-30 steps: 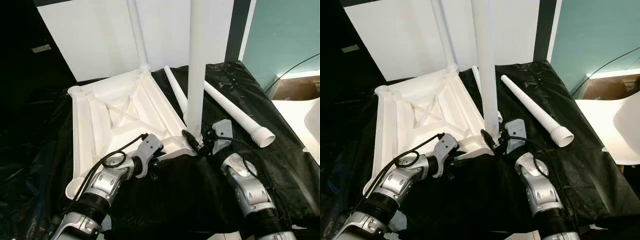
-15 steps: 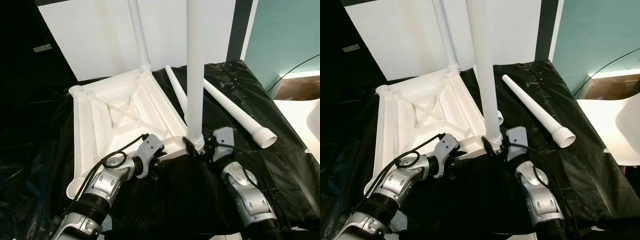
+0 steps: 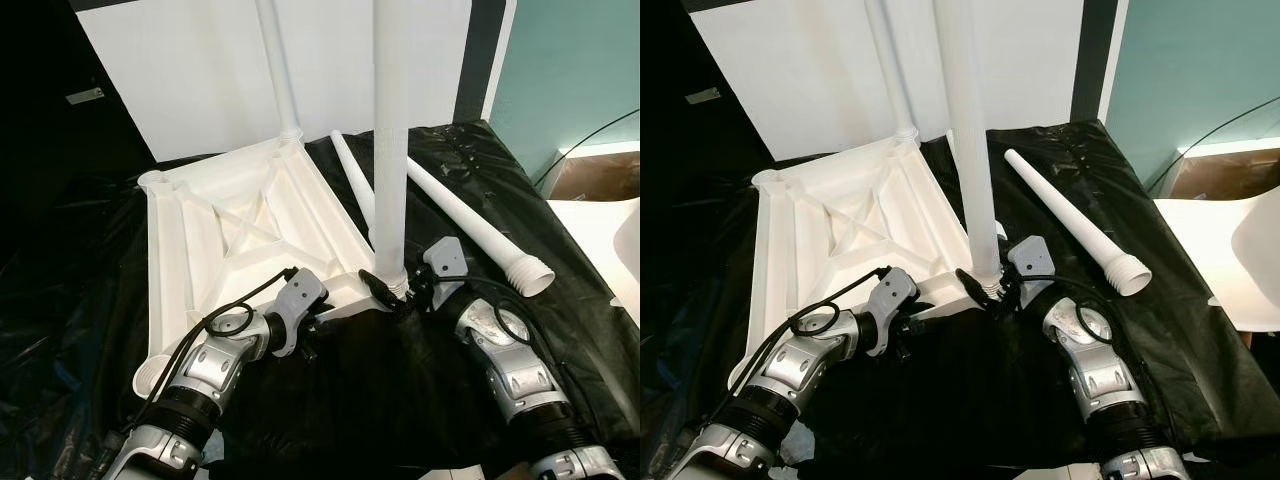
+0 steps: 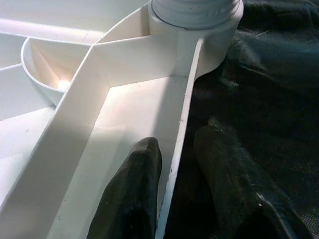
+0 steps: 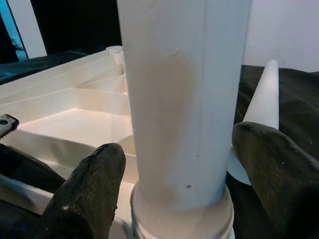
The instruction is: Building children table
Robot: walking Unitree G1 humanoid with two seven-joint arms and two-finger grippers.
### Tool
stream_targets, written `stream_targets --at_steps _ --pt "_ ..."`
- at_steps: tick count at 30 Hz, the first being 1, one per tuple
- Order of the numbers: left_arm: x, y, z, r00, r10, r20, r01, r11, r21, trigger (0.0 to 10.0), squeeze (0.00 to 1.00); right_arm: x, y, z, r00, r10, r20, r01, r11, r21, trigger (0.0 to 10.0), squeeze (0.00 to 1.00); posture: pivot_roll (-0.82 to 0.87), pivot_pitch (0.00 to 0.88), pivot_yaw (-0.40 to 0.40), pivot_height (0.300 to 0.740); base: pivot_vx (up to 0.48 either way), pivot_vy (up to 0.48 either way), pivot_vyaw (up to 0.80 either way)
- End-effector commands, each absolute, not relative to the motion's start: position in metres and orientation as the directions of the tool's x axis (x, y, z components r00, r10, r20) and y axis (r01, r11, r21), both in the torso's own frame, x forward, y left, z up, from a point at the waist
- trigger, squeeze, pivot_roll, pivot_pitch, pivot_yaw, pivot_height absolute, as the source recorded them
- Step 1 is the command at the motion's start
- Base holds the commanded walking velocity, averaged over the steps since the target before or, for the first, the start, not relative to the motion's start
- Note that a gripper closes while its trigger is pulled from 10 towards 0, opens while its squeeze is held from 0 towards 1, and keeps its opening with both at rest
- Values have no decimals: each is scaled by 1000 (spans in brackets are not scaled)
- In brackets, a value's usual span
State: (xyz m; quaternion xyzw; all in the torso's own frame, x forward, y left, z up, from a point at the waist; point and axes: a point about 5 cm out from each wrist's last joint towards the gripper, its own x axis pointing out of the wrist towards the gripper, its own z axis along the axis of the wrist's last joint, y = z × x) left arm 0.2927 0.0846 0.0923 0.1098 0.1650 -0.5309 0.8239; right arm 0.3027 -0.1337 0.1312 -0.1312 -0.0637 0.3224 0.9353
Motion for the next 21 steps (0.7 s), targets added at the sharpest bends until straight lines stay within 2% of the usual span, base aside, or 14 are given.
stream_targets --at_steps 1,9,13,14,18,19,21 --pt "285 81 80 305 -846 -437 935 354 -32 10000 0 308 -129 140 753 656 53 -610 727 -315 10000 0 -122 0 123 740 0 0 0" --pt "285 82 80 304 -844 -442 935 354 -34 10000 0 319 -129 151 720 691 65 -629 689 -360 10000 0 -120 0 126 740 0 0 0" --pt "286 82 81 306 -842 -443 934 356 -32 10000 0 326 -130 160 688 723 63 -651 652 -389 10000 0 -120 0 129 740 0 0 0" --pt "286 83 81 305 -840 -448 935 354 -28 10000 0 327 -130 160 658 752 37 -681 615 -397 10000 0 -121 0 128 740 0 0 0" --pt "287 83 81 307 -840 -447 934 356 -28 10000 0 328 -131 159 639 769 14 -702 591 -397 10000 0 -119 0 127 740 0 0 0" --pt "287 83 81 309 -840 -446 933 358 -27 10000 0 327 -134 157 604 796 -29 -743 550 -382 0 0 -119 0 125 740 0 0 0" --pt "287 83 81 310 -840 -446 933 358 -27 10000 0 327 -135 156 587 808 -46 -760 530 -376 0 0 -119 0 125 740 0 0 0"
